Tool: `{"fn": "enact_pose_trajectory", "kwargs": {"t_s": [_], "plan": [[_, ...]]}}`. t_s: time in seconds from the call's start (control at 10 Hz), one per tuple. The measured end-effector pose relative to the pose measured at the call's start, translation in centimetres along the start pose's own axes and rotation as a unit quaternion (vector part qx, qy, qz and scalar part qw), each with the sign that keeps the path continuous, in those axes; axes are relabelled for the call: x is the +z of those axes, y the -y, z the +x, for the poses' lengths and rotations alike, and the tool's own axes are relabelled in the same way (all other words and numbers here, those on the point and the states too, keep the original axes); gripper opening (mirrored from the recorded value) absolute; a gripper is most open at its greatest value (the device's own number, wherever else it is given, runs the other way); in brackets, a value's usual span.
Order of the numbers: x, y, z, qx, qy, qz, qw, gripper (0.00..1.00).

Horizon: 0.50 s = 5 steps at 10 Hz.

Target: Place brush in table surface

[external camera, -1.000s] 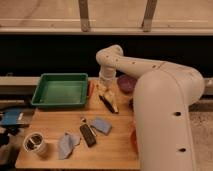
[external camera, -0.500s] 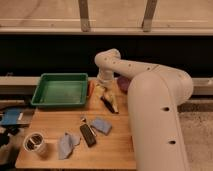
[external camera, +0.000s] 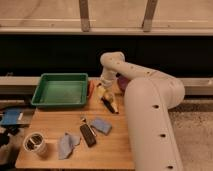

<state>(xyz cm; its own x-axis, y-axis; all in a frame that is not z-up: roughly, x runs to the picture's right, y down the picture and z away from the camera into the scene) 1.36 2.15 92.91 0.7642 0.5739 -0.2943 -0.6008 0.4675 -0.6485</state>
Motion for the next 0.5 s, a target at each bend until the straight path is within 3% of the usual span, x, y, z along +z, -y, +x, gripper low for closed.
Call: {"fn": "enact_pose_trajectory", "kwargs": {"t_s": [0.3, 0.5], "plan": [[1.5, 0.4, -0.1, -0.004, 0.005, -0.028, 0.9996, 0.64], [2.4, -0.3, -0.4, -0.017, -0.001, -0.033, 0.9993, 0.64]]}}
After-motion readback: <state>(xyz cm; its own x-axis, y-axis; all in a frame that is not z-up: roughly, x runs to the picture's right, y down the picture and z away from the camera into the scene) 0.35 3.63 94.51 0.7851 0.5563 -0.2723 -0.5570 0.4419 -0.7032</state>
